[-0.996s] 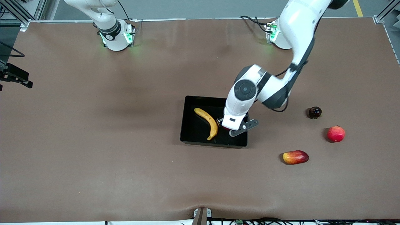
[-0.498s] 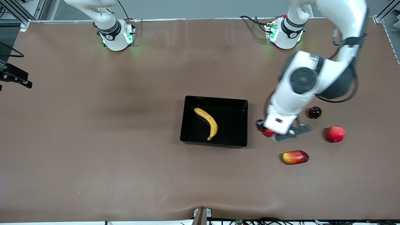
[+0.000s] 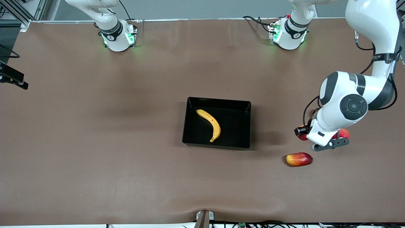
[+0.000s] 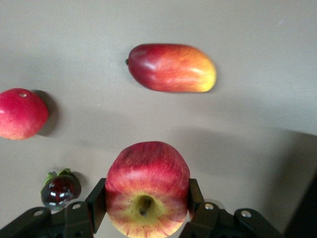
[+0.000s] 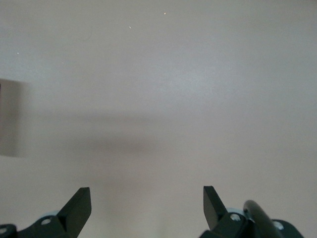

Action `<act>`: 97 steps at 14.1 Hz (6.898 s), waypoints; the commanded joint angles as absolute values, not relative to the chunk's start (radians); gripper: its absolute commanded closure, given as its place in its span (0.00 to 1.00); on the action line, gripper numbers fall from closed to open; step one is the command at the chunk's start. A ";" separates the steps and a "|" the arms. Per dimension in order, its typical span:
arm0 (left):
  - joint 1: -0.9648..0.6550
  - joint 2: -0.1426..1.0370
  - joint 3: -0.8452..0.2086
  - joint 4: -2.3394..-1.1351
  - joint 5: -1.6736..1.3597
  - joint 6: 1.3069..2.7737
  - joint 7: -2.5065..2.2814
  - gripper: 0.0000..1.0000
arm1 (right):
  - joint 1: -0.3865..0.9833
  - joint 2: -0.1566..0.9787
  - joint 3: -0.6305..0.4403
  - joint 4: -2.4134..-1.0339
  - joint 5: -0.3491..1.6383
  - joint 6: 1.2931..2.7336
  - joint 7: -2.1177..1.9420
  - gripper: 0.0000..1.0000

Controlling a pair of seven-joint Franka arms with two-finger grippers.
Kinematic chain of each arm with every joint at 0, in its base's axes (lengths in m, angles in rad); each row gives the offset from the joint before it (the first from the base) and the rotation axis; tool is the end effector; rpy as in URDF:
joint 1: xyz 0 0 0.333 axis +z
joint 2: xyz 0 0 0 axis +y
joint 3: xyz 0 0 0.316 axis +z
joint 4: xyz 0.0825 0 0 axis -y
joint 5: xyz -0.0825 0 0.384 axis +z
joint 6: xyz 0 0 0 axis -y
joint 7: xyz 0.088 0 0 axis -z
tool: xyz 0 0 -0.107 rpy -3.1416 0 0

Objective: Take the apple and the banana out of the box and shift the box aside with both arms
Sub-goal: 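Lower the apple beside the mango and open the left gripper, then move the left gripper back over the yellow banana in the tray, then grasp the banana with the left gripper while the right gripper approaches the tray, then place the banana by the mango while the right gripper grips the tray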

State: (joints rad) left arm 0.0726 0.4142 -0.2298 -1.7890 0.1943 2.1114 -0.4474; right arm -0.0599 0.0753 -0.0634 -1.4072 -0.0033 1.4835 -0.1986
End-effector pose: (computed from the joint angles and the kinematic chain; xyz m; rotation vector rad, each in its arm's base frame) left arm 0.6347 -0.0805 0.3202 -3.0357 -0.3025 0.0810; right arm 0.5652 -0.0688 0.6511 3.1312 0.1178 -0.0002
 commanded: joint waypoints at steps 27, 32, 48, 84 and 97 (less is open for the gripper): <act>-0.116 0.538 -0.569 -1.573 0.328 2.056 -0.822 0.00 | -0.075 0.156 -0.046 -1.419 -0.011 1.627 -0.209 0.00; -0.270 0.757 -0.558 -1.410 0.448 2.097 -0.951 0.00 | -0.046 0.186 -0.044 -1.410 0.006 1.709 -0.206 0.00; -0.460 0.856 -0.359 -1.390 0.460 2.249 -0.999 1.00 | -0.038 0.275 -0.045 -1.420 0.066 1.773 -0.079 0.00; 0.298 0.861 -0.275 -1.396 0.463 2.321 0.232 0.44 | 0.713 0.695 -0.051 -1.578 0.152 2.317 0.784 0.17; 0.308 0.591 -0.330 -1.396 0.297 2.084 0.141 0.00 | 0.677 0.603 -0.061 -1.557 0.091 2.202 0.796 1.00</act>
